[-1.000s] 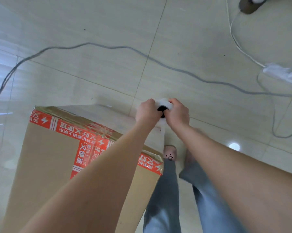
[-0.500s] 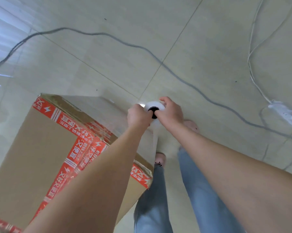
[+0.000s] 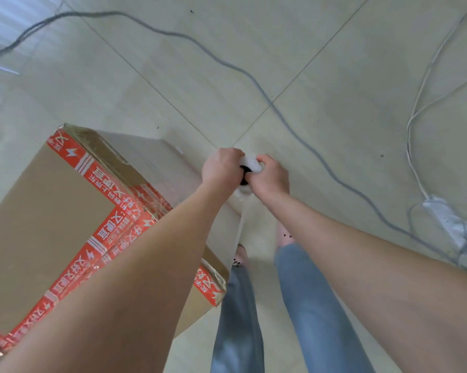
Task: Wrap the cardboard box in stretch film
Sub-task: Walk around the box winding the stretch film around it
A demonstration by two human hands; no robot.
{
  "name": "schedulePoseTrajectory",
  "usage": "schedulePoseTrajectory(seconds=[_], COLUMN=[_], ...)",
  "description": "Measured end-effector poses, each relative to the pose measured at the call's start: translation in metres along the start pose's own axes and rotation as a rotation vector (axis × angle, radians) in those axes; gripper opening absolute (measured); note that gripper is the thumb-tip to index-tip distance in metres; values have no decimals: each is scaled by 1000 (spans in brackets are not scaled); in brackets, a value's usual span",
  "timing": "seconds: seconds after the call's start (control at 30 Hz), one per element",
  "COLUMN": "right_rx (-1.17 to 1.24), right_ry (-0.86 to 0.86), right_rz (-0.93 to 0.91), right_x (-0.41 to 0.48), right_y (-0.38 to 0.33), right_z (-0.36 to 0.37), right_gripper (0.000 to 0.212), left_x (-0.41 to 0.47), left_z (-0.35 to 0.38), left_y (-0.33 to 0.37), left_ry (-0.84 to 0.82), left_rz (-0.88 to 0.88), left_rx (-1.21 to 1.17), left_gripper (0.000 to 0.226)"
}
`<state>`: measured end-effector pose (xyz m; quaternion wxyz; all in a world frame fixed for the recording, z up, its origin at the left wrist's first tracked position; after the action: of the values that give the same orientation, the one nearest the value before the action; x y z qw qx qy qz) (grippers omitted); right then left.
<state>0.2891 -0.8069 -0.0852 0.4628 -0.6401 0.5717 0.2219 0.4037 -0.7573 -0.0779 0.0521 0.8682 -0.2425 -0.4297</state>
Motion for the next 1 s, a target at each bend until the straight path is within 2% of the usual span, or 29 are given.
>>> schedulePoseTrajectory(seconds=[0.13, 0.3, 0.43, 0.53, 0.63, 0.8, 0.87, 0.93, 1.0], right_rx=[-126, -178, -76, -57, -68, -59, -64, -69, -73], right_ry=[2, 38, -18, -59, -65, -87, -79, -82, -83], right_rz=[-105, -248, -105, -115, -112, -98, -81, -75, -73], right_x=[10, 17, 24, 27, 31, 31, 32, 32, 35], right_y=[-24, -60, -57, -66, -72, -77, -77, -78, -82], right_z=[-4, -8, 2, 8, 7, 9, 9, 9, 9], right_gripper=[47, 49, 42, 35, 23, 23, 28, 25, 10], left_x=[3, 1, -3, 2, 5, 8, 13, 22, 29], left_z=[-10, -22, -18, -24, -28, -30, -34, -44, -54], left_y=[-15, -45, -60, -55, -56, -56, -49, -30, -7], left_ry=[76, 210, 233, 226, 242, 197, 138, 95, 78], left_rz=[-100, -314, -478, -453, -479, -488, -413, -237, -55], left_rx=[-181, -557, -797, -735, -792, -718, -582, -314, -67], left_gripper=[8, 17, 18, 10, 8, 9, 29, 57, 59])
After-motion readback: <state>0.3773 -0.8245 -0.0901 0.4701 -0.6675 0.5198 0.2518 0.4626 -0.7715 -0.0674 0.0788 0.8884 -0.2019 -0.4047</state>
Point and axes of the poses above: each hand's wrist, its own x-axis towards the middle knuckle, its own z-axis out of the palm, y = z × x, the point moved 9 cm from there along x, towards the middle knuckle, and after that the axes turned 12 degrees about -x, right-handed, at the moved point
